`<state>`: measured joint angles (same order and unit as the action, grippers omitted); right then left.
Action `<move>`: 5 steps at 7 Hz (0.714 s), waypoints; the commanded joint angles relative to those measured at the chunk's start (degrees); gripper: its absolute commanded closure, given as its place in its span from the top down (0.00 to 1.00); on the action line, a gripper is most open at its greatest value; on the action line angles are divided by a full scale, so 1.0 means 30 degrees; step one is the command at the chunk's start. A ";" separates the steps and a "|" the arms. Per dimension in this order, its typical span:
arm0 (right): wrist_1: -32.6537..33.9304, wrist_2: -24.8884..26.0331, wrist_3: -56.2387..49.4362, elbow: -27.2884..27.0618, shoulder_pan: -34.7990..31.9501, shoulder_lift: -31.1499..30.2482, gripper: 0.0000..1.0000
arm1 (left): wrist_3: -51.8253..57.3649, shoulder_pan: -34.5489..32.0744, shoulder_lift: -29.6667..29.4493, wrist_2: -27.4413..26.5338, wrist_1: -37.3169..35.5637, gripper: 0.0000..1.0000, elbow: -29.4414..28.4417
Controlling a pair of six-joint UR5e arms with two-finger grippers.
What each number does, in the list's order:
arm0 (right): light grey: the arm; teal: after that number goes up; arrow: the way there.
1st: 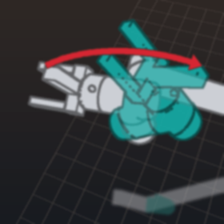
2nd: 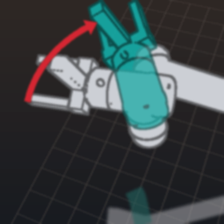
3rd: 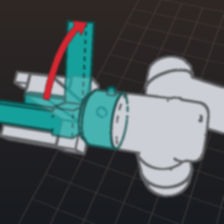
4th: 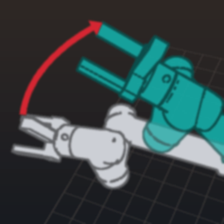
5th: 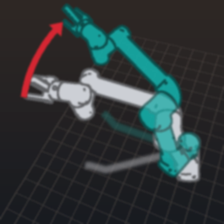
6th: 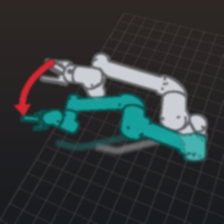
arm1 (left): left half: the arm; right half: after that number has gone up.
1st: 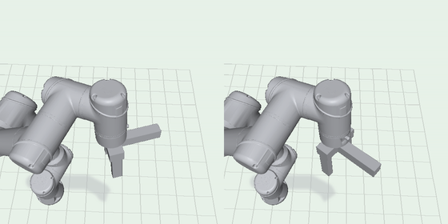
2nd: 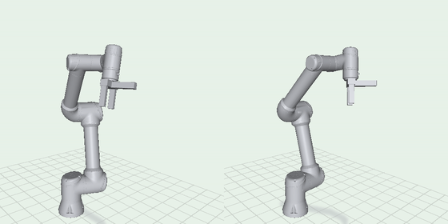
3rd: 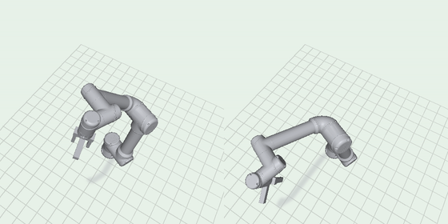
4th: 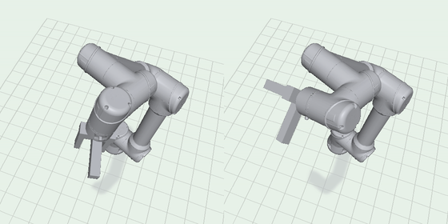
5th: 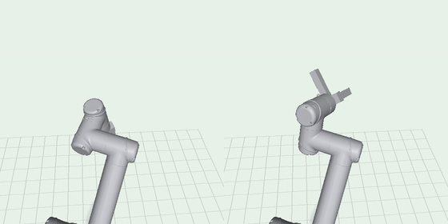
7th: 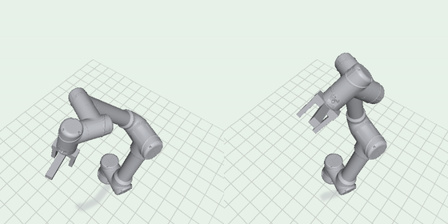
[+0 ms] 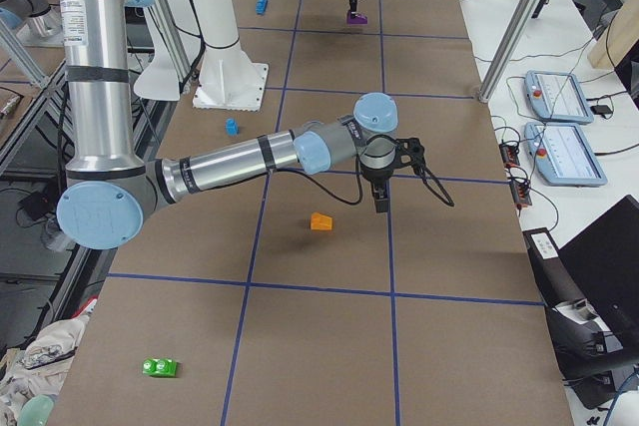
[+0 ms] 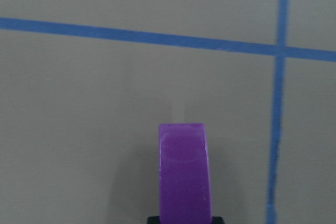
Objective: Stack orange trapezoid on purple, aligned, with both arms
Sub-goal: 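Carry the purple block with the left gripper to the table center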
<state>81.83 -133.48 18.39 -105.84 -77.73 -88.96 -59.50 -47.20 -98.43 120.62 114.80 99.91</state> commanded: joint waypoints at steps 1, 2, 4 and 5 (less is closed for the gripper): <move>-0.0878 -0.0039 0.0022 0.0065 0.0010 -0.0052 1.00 | 0.0029 0.2096 -0.5131 -0.1467 -0.5838 0.00 0.0126; -0.0881 -0.0039 0.0022 0.0094 0.0039 -0.0053 1.00 | 0.0058 0.2894 -0.7420 -0.1913 -0.7575 0.00 -0.0165; -0.0881 -0.0039 0.0022 0.0124 0.0039 -0.0053 1.00 | 0.0058 0.4360 -1.0416 -0.2643 -0.8471 0.00 -0.1476; -0.0881 -0.0039 0.0022 0.0124 0.0039 -0.0053 1.00 | 0.0029 0.4715 -1.2287 -0.3085 -0.8471 0.00 -0.3372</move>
<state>79.21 -133.59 18.46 -105.49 -77.61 -89.12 -59.35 -34.88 -128.93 113.07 89.96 95.15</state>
